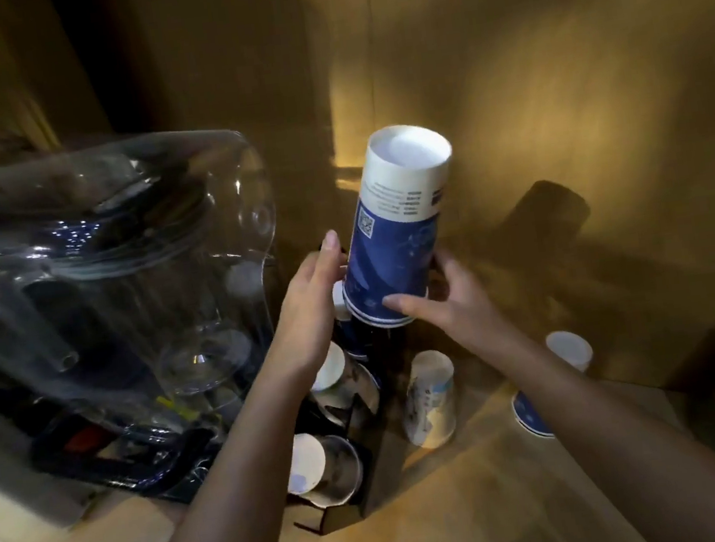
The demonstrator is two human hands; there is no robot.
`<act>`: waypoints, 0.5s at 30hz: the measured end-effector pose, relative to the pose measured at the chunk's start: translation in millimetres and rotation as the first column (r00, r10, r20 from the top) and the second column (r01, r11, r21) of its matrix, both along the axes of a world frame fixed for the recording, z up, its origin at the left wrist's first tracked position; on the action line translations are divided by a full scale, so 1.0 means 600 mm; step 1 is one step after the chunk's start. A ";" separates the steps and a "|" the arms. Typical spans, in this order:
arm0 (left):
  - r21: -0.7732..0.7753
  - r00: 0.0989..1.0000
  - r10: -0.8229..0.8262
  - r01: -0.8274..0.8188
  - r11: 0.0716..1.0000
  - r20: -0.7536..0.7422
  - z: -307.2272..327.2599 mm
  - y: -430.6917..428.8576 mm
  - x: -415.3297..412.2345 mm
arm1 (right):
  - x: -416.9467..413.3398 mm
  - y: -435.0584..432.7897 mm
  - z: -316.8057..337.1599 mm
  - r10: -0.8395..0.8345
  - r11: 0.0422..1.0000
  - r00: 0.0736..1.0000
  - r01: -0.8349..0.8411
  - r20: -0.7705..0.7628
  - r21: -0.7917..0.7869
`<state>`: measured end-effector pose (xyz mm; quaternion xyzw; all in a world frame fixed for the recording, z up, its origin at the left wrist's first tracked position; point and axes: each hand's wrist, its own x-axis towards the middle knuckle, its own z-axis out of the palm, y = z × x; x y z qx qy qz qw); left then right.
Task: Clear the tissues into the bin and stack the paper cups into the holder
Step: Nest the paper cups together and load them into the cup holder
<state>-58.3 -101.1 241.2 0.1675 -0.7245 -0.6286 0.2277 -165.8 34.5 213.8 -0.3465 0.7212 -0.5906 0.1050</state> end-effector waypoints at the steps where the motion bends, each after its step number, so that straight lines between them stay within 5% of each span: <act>1: -0.011 1.000 0.006 -0.007 1.000 -0.019 0.003 -0.008 -0.003 | -0.006 -0.016 0.003 -0.003 1.000 1.000 0.003 -0.017 0.009; 15: -0.094 0.992 0.071 -0.062 0.994 0.102 -0.048 -0.075 -0.048 | -0.076 -0.112 -0.054 -0.122 0.902 0.927 0.253 -0.355 0.351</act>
